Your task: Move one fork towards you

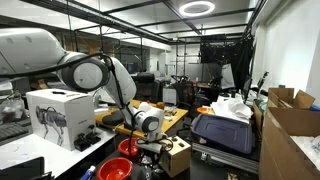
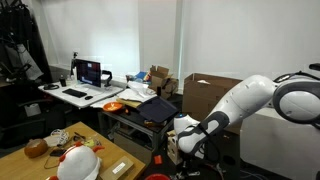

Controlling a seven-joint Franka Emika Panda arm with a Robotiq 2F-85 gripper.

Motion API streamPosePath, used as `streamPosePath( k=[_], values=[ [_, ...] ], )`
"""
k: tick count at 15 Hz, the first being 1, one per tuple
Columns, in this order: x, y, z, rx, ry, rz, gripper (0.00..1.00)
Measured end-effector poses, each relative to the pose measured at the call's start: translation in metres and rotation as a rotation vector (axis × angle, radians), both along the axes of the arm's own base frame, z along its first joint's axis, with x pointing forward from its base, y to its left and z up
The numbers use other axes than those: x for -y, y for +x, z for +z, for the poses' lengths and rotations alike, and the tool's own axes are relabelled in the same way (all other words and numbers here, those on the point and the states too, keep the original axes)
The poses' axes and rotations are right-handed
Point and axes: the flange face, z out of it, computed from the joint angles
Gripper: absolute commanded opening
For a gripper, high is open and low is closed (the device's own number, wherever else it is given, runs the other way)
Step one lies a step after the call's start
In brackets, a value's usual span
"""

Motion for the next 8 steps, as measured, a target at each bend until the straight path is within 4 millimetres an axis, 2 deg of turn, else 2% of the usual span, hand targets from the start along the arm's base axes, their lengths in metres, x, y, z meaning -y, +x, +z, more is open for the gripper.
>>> streamPosePath(
  k=[5, 6, 7, 8],
  values=[
    [0.009, 0.012, 0.008, 0.045, 0.000, -0.019, 0.05],
    [0.010, 0.014, 0.010, 0.049, 0.000, -0.022, 0.16],
    [0.010, 0.015, 0.010, 0.051, 0.000, -0.027, 0.41],
    [0.010, 0.015, 0.010, 0.052, -0.001, -0.038, 0.41]
  ],
)
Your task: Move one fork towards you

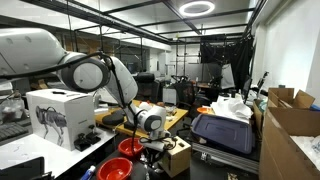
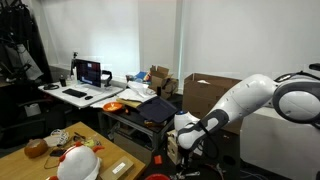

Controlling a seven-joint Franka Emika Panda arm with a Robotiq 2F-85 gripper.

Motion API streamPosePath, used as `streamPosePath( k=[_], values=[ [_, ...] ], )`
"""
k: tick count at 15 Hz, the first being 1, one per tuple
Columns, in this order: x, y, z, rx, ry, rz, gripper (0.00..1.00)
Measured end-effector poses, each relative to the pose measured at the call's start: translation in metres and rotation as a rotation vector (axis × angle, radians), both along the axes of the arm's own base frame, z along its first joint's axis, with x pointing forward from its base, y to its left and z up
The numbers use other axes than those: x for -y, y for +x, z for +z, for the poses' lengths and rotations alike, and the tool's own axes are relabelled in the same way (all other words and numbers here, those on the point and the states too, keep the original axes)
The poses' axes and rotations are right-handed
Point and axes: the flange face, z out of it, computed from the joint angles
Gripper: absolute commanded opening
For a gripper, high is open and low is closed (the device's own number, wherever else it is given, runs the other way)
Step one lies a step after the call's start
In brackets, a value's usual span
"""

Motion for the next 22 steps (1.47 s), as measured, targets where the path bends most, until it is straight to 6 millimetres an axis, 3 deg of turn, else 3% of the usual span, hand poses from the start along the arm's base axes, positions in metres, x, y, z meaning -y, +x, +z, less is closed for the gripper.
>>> streamPosePath(
  k=[2, 9, 14, 22],
  values=[
    [-0.001, 0.000, -0.001, -0.001, 0.001, -0.014, 0.49],
    [-0.001, -0.006, -0.012, -0.018, -0.005, -0.046, 0.99],
    [-0.001, -0.013, -0.023, -0.035, -0.008, -0.064, 1.00],
    [-0.004, -0.012, -0.023, -0.034, -0.004, -0.063, 1.00]
  ],
)
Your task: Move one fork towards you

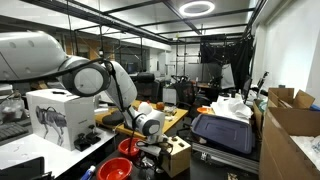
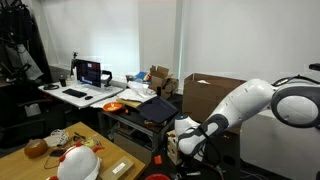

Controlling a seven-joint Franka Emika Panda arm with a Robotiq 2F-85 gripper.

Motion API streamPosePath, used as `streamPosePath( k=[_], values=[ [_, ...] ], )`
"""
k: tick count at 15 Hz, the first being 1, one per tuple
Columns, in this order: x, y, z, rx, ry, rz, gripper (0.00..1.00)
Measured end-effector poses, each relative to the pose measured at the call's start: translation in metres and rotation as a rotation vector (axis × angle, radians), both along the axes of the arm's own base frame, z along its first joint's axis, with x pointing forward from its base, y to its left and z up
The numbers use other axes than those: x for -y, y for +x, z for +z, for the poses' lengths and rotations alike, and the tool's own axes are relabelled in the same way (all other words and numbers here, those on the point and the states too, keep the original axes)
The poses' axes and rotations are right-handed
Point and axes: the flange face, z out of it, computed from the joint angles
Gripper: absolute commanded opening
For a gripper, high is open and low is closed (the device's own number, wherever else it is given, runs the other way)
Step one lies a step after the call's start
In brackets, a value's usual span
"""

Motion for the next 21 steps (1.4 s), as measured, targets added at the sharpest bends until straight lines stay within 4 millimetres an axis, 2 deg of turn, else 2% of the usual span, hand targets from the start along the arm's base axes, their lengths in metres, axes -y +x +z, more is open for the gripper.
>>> streamPosePath(
  k=[14, 21],
  values=[
    [-0.024, 0.003, 0.008, 0.013, -0.014, -0.041, 1.00],
    [-0.028, -0.008, 0.008, -0.013, -0.001, -0.037, 1.00]
  ],
)
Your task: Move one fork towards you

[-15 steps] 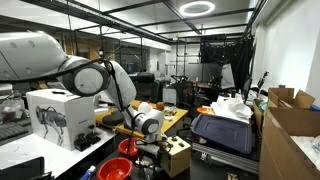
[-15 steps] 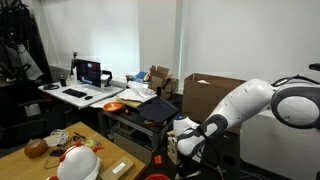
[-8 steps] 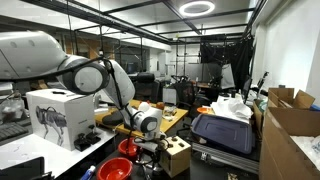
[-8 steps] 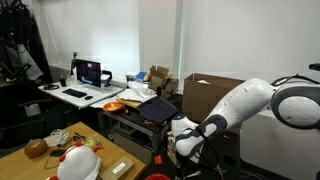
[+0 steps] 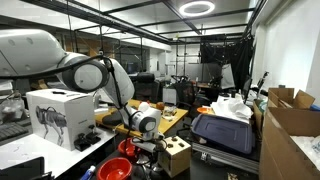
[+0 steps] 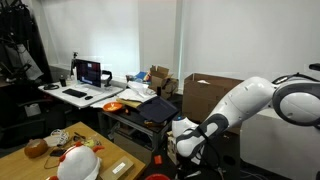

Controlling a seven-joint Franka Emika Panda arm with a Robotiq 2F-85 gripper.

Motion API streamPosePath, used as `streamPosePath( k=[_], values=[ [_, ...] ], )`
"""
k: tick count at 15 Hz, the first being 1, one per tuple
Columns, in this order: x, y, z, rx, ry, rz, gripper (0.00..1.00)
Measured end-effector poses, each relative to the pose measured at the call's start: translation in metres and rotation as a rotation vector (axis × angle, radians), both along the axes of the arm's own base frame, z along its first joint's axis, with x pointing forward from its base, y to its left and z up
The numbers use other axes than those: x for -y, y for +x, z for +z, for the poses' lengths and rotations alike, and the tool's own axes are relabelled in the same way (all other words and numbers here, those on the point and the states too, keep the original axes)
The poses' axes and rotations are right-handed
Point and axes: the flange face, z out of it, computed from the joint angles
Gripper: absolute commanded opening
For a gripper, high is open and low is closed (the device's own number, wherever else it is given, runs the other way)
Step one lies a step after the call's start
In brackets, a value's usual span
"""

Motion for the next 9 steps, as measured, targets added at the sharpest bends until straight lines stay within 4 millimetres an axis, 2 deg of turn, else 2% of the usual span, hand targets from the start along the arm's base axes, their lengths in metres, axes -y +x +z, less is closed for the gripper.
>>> streamPosePath(
  k=[4, 9],
  values=[
    [0.002, -0.006, 0.003, -0.018, 0.028, 0.027, 1.00],
    [0.017, -0.016, -0.005, -0.046, 0.051, 0.066, 1.00]
  ],
)
